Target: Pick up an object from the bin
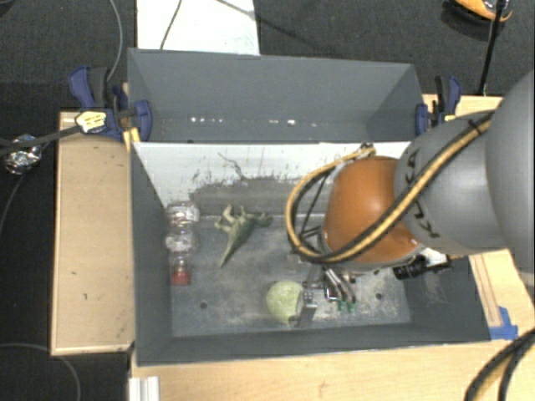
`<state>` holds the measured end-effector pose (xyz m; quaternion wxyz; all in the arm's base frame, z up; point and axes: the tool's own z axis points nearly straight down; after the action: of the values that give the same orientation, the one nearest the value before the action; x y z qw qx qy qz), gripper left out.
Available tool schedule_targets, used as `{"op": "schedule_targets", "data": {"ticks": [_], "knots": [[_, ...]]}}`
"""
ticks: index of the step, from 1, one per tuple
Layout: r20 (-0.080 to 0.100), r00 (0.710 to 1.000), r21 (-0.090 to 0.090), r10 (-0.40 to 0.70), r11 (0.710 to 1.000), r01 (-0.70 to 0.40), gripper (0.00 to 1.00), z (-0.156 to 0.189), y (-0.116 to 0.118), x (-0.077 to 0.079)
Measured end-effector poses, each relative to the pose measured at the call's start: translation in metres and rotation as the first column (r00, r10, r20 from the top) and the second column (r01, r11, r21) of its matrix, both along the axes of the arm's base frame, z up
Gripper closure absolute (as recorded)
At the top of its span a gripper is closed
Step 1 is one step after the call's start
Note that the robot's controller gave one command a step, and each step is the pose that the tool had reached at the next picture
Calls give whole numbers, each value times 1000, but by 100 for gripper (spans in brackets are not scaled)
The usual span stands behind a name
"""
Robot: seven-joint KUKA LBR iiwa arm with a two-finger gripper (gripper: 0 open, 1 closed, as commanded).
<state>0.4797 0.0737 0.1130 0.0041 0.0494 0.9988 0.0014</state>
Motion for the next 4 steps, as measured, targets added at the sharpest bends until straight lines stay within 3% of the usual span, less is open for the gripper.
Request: {"op": "schedule_targets", "data": {"ticks": [1,2,4], "knots": [[-4,996,0,93,996,-93,0,-35,6,2],[-3,1000,0,-23,1000,23,100,-43,3,0],[-2,1000,1,-24,1000,24,100,-40,3,-1]]}}
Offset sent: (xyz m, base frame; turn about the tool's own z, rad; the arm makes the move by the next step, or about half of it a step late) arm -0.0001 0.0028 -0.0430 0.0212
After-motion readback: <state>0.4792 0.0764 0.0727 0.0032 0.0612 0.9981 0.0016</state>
